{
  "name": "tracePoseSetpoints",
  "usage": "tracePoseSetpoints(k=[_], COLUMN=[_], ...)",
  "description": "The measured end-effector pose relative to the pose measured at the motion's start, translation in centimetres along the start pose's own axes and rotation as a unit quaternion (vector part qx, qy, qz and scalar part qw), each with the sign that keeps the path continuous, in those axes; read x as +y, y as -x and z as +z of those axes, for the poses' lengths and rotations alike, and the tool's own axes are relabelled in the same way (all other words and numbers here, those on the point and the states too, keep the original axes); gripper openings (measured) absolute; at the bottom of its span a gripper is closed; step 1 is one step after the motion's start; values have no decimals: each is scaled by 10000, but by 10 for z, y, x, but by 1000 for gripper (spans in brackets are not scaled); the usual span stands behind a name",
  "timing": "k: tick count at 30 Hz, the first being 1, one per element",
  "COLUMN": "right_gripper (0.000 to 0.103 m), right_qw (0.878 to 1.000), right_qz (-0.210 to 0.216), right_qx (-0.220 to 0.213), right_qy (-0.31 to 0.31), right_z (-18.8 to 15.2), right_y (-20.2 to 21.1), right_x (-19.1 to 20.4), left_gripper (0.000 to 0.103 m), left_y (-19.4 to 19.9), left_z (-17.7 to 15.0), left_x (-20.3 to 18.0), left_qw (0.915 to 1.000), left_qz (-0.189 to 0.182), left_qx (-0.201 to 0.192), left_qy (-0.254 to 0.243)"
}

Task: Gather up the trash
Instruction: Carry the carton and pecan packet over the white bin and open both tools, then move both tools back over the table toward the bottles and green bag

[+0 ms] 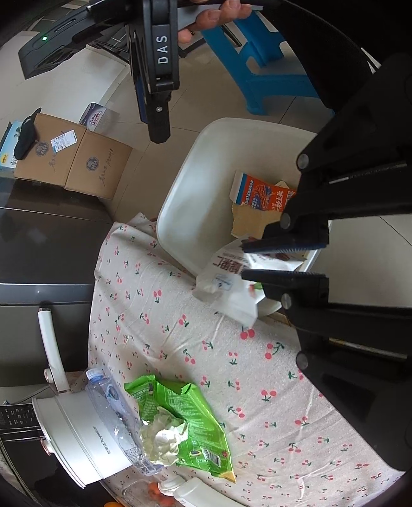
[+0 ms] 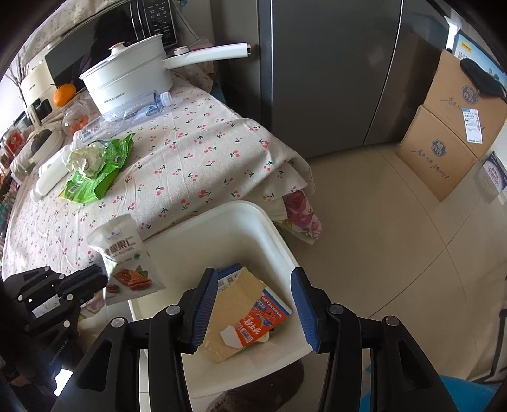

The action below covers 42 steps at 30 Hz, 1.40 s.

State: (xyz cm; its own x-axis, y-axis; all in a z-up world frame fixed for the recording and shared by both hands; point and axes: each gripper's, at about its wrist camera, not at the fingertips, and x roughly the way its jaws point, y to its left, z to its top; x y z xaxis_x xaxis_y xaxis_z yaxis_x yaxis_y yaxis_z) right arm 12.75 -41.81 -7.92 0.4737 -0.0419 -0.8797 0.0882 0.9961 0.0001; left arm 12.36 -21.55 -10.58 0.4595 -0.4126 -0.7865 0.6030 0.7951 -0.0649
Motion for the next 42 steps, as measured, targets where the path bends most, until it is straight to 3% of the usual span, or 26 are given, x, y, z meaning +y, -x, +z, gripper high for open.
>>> tracePoseSetpoints(k=[4,10,19,21,29,36,42], right_gripper=[51,56,65,71,80,83,84], right_qw=[10000,10000,9999,9999,9992,9965,9942], right_qz=[-22,5,52,65,267,573,713], right_qx=[44,16,-50,-82,-296,-412,-366], right_qy=[-70,-90,-120,-115,52,451,711], right_z=[0,0,6,9,35,62,88], right_y=[-1,2,9,12,24,28,13], right_x=[-4,-4,4,9,51,111,159], left_gripper=[58,78,84,86,94,96,97], left_y=[-1,8,25,29,58,85,91], left_z=[-2,-3,-8,-9,-18,-23,-9], left_x=[-1,9,34,41,93,153,213], left_qw=[9999,9997,9979,9972,9910,9819,9733], left_qz=[92,255,540,606,873,1485,2088], left_qx=[32,-16,-19,1,-43,-16,134], left_qy=[-55,42,354,440,1011,1176,946])
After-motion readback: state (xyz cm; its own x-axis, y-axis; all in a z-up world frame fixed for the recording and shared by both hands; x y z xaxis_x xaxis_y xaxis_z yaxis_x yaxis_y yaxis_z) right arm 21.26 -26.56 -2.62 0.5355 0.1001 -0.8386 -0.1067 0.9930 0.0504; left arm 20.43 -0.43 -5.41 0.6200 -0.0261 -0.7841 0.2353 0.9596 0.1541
